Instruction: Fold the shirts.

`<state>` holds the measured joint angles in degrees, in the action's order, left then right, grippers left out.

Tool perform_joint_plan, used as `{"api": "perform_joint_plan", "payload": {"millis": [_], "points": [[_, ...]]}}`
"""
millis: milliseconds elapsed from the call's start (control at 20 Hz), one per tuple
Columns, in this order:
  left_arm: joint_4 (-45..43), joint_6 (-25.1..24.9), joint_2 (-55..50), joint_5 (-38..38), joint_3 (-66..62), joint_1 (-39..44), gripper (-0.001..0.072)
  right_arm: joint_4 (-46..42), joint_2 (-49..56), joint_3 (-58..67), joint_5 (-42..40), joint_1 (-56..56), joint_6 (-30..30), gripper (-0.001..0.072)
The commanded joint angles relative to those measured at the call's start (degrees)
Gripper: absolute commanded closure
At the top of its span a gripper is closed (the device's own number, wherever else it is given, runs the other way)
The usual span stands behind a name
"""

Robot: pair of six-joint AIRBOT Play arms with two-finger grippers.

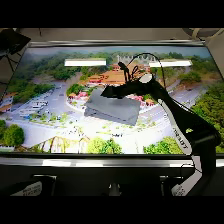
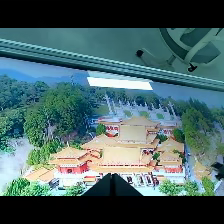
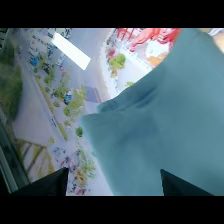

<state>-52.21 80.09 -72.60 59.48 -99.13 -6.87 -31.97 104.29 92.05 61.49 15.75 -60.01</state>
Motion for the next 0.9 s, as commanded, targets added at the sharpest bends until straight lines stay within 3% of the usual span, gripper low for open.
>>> {"api": "perform_joint_plan", "payload": {"millis": [0, 100, 200, 450, 650, 700, 750, 800, 850], "points": [[-1.46, -0.61, 0.42, 0.09, 0.0, 0.15, 0.0681, -18.16, -4.98, 0.02, 13.49, -10.51, -4.09, 0.0058], [-1.84, -0.61, 0.42, 0.13, 0.0, 0.17, 0.0682, -31.58, -6.34, -0.22, 21.46, -16.39, -8.52, 0.0055], [-1.84, -0.59, 0.42, 0.13, 0.0, 0.17, 0.0681, -34.67, -6.32, -4.22, 24.15, -18.78, -9.68, 0.0055], [-1.81, -0.35, 0.44, 1.53, 0.0, 0.2, 0.0681, -17.25, -5.88, -18.53, 8.2, -15.58, -7.74, 0.0033], [-1.77, 0.31, 0.52, 2.05, 0.0, 0.2, 0.0681, -13.51, -3.08, -20.15, 2.69, -12.57, -9.88, 0.0051], [-1.64, 0.5, 0.52, 2.05, 0.0, 0.2, 0.0681, -10.56, -2.69, -20.15, 1.57, -12.28, -8.66, 0.0179], [-1.4, 0.48, 0.52, 2.03, 0.0, 0.2, 0.0681, -6.97, -2.75, -20.13, 0.44, -12.26, -5.22, 0.0386], [-1.25, 0.48, 0.5, 2.03, 0.0, 0.2, 0.0681, -3.65, -2.93, -19.56, 0.04, -12.76, -0.92, 0.0644], [-1.2, 0.5, 0.48, 2.03, 0.0, 0.2, 0.0681, -0.63, -3.19, -18.32, 0.74, -13.9, 2.14, 0.0692]]}}
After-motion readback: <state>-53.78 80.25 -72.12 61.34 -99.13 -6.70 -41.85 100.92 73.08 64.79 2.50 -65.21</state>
